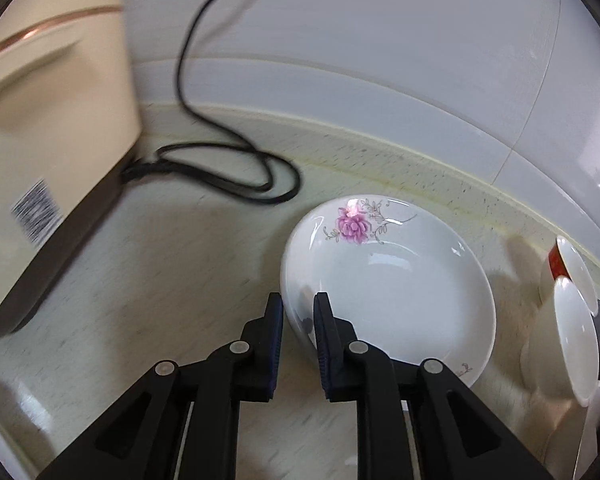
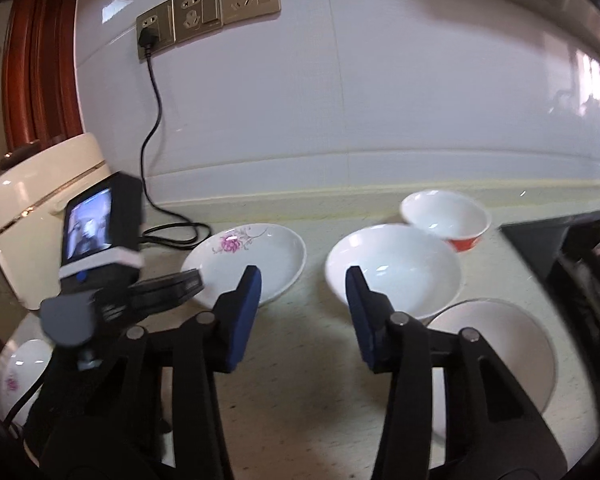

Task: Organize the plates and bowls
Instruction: 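Close both grippers on the rim of the third pink-flower plate, then lift the flower plate with both grippers and carry it toward the rice cooker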

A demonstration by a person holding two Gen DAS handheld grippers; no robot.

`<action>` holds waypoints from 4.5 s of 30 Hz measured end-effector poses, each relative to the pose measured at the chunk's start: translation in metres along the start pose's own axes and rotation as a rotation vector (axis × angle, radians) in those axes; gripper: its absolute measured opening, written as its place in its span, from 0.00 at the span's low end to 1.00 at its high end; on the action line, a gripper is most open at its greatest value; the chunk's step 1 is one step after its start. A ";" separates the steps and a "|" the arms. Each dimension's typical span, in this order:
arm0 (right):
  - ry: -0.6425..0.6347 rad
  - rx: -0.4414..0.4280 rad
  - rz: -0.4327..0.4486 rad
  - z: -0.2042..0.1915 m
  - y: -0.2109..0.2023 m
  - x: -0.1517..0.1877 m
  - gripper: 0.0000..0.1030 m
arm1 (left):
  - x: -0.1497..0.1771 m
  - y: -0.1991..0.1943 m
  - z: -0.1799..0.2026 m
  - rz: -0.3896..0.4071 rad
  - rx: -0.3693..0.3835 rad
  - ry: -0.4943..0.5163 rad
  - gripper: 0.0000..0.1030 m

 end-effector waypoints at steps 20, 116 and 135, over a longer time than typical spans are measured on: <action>-0.087 -0.014 -0.231 -0.044 0.058 0.036 0.37 | 0.013 -0.006 -0.042 0.007 0.115 -0.250 0.62; 0.003 -0.329 -0.322 -0.048 0.035 0.027 0.23 | 0.031 -0.082 -0.047 0.230 -0.024 -0.089 0.26; -0.072 -0.437 -0.322 -0.088 0.018 0.045 0.23 | 0.051 -0.120 -0.083 0.301 -0.094 -0.086 0.26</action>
Point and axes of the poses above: each gripper's, at about its wrist camera, not at the fingertips, and y roughly the way its jaws point, z to its right, x to its underside, the point moved 3 cm from there along y, roughly the way its jaws point, and after that the axes turned 9 degrees about y, right-handed, at the moved point
